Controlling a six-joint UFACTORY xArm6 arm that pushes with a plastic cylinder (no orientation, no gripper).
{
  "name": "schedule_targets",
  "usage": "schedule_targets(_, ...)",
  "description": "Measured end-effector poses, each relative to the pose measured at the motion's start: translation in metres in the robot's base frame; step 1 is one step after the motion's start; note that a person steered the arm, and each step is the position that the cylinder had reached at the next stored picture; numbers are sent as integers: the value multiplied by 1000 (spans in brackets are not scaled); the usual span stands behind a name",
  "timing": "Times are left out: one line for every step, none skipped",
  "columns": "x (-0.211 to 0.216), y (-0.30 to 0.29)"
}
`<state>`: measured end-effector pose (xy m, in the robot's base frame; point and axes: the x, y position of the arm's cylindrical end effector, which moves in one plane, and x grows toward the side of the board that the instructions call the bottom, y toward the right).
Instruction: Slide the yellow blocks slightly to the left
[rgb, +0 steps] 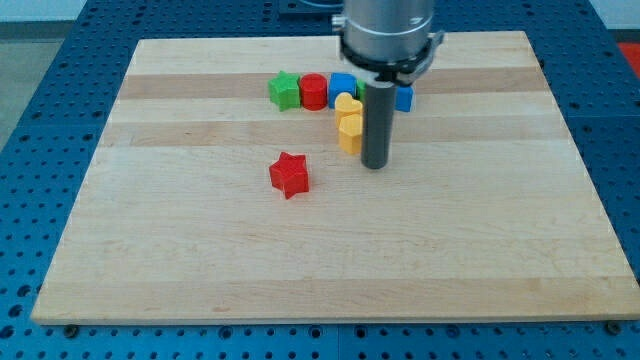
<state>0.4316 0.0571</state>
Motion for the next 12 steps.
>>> schedule_targets(-11,13)
schedule_targets(-18,14)
schedule_targets(-18,10)
schedule_targets(-18,1)
schedule_targets(-18,-8)
schedule_targets(-18,-15)
schedule_targets(-18,-15)
schedule_targets(-17,-5)
schedule_targets(-17,8)
schedule_targets(-17,12)
schedule_targets(-18,12)
schedule_targets(-32,12)
